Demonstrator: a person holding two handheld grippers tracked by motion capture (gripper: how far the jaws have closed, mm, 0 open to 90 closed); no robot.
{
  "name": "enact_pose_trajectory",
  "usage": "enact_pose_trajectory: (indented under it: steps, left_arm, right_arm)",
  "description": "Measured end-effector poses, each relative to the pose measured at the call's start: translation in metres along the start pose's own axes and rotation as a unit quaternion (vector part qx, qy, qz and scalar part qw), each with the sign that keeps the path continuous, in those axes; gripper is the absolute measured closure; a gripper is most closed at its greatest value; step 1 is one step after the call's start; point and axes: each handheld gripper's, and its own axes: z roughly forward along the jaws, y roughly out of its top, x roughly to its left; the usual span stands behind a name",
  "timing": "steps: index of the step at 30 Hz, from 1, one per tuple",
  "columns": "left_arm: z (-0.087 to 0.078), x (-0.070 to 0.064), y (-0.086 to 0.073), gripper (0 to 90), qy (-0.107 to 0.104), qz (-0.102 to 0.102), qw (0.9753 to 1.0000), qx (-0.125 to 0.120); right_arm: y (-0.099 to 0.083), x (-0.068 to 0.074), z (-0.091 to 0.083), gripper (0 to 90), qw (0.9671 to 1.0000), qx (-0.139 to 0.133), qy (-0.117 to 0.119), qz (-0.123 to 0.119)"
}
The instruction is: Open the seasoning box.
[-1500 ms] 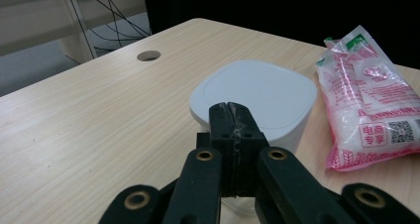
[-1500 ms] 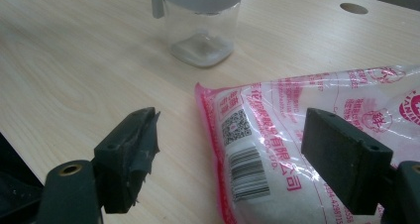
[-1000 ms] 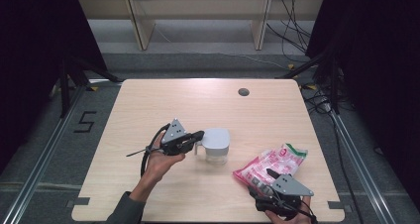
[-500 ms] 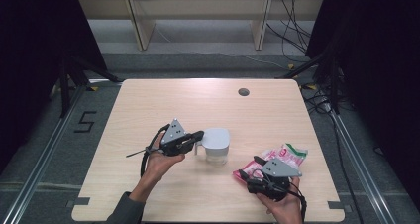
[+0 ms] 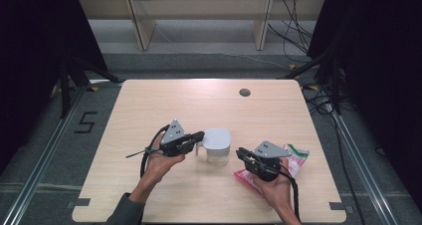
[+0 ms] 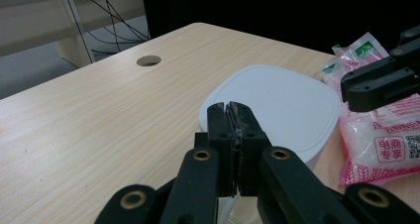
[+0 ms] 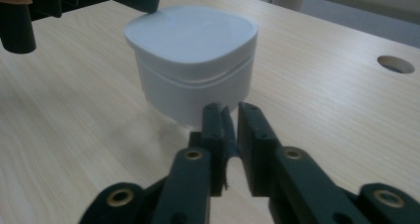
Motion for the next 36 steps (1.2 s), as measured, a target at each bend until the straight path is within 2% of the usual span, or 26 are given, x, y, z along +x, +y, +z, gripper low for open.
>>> enact_pose_trajectory:
  steps: [2,3,4,9,10,11,12,17,21,22,23,25,26,27,29,30,31,34,35,36]
  left_arm:
    - [0.000,0.000,0.000,87.7,0.000,-0.001,1.0000,0.000]
    - [0.001,0.000,0.000,87.6,-0.004,-0.004,1.0000,-0.004]
    - [0.001,0.001,0.000,87.6,-0.004,-0.003,1.0000,-0.005]
    - [0.000,0.000,0.000,87.7,0.003,-0.001,1.0000,0.001]
    - [0.000,0.000,0.000,87.6,-0.002,-0.002,1.0000,-0.004]
    - [0.000,0.000,-0.001,87.6,-0.002,-0.003,1.0000,-0.004]
    - [-0.001,0.001,-0.001,87.7,-0.001,-0.002,1.0000,-0.003]
    - [-0.001,0.003,-0.003,87.7,0.008,-0.002,1.0000,0.002]
    - [-0.001,0.006,-0.005,87.1,0.004,-0.005,1.0000,0.002]
    - [-0.001,0.006,-0.005,87.0,0.006,-0.007,1.0000,0.002]
    - [-0.001,0.006,-0.006,86.9,0.002,-0.009,1.0000,-0.003]
    - [-0.001,0.005,-0.005,87.2,0.004,-0.010,0.9999,-0.003]
    - [-0.001,0.005,-0.004,87.2,0.003,-0.005,1.0000,-0.002]
    - [-0.001,0.003,-0.003,87.2,0.002,-0.006,1.0000,-0.001]
    - [-0.001,0.003,-0.002,87.3,0.005,-0.003,1.0000,0.001]
    - [-0.001,0.003,-0.001,87.2,0.001,0.011,0.9999,0.005]
    - [-0.001,0.003,-0.001,87.2,-0.001,0.002,1.0000,0.004]
    - [-0.001,0.004,-0.002,87.1,0.006,-0.005,1.0000,0.004]
    - [-0.001,0.005,-0.002,87.1,0.004,-0.004,1.0000,0.003]
    - [-0.001,0.005,-0.002,87.1,0.004,-0.005,1.0000,0.003]
  right_arm:
    - [0.003,0.001,0.003,88.3,1.0000,0.003,0.000,-0.003]
    - [0.005,0.000,0.005,89.5,0.9999,-0.001,0.001,-0.012]
    - [0.005,0.000,0.006,90.0,1.0000,0.002,0.002,-0.003]
    - [0.009,-0.001,0.014,90.0,0.9999,0.011,0.004,-0.005]
    - [0.010,0.001,0.015,90.0,0.9999,0.015,0.005,0.001]
    - [0.011,-0.001,0.016,90.0,0.9998,0.011,0.001,-0.014]
    - [0.012,-0.001,0.017,90.0,0.9998,0.008,0.001,-0.018]
    - [0.013,0.000,0.019,90.0,0.9996,0.025,0.006,-0.011]
    - [0.014,0.000,0.020,90.0,0.9996,0.024,0.008,-0.015]
    - [0.015,0.000,0.020,90.0,0.9995,0.020,0.009,-0.025]
    - [0.015,0.000,0.020,90.0,0.9995,0.019,0.011,-0.021]
    - [0.016,0.000,0.020,90.0,0.9996,0.013,0.005,-0.026]
    - [0.017,0.001,0.019,90.0,0.9997,0.018,0.009,-0.015]
    - [0.018,0.001,0.019,90.0,0.9995,0.015,0.013,-0.025]
    - [0.019,0.003,0.018,90.0,0.9997,0.014,0.010,-0.018]
    - [0.023,0.002,0.017,90.0,0.9995,0.012,0.013,-0.026]
    - [0.024,0.002,0.018,90.0,0.9994,0.002,0.010,-0.033]
    - [0.026,0.005,0.018,90.0,0.9995,0.009,0.015,-0.026]
    - [0.027,0.003,0.018,90.0,0.9990,0.002,0.013,-0.042]
    - [0.028,0.004,0.018,90.0,0.9993,0.006,0.022,-0.030]
